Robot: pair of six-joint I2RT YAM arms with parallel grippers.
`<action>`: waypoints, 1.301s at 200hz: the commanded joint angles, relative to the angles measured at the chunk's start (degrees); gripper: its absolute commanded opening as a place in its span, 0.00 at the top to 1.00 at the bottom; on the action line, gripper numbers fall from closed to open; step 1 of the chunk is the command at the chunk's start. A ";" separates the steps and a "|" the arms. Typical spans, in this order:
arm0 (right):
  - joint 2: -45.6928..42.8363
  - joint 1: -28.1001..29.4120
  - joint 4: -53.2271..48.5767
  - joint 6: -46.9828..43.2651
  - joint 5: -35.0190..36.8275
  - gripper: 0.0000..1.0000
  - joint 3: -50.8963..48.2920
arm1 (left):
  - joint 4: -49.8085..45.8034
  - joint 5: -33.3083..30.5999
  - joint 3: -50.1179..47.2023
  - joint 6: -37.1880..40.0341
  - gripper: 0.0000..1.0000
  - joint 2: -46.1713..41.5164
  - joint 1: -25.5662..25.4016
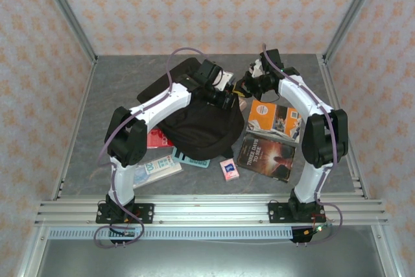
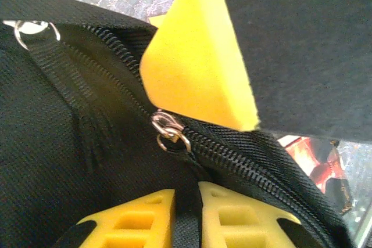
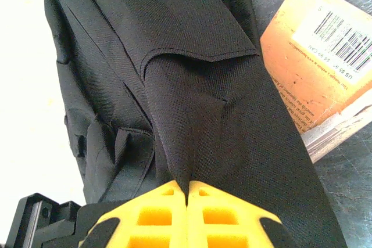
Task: Pack the student bag
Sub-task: Unzip the student bag at the top-center of the table.
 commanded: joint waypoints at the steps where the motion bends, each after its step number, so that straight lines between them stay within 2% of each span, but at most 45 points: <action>1: 0.22 -0.03 0.27 -1.04 -2.10 1.00 1.90 | 2.34 4.15 -1.54 -1.71 0.83 -4.52 0.53; 34: 0.56 -0.02 0.00 -0.94 -2.09 1.00 2.51 | 5.11 7.14 -2.36 -4.48 0.74 -4.21 1.17; 86: 0.98 -0.03 -0.03 -0.65 -3.21 1.00 3.21 | 7.56 11.32 -2.43 -7.82 0.72 -1.78 1.62; 158: 1.99 0.02 3.55 1.79 -5.09 1.00 1.78 | 3.82 5.21 -1.88 -5.61 0.75 -0.10 1.58; 189: 2.48 0.23 4.14 2.53 -6.04 1.00 2.23 | 3.37 4.03 -1.44 -5.67 0.81 1.49 1.61; 219: 2.56 0.97 4.05 2.71 -6.30 1.00 2.95 | 1.46 2.27 0.53 -4.89 0.70 2.55 1.56; 227: 2.59 1.06 4.06 2.79 -6.16 1.00 2.97 | 0.80 1.41 0.98 -4.39 0.73 2.57 1.55; 260: 1.72 1.29 4.58 3.38 -3.82 1.00 1.76 | -1.24 0.18 2.53 -2.73 0.97 2.37 1.48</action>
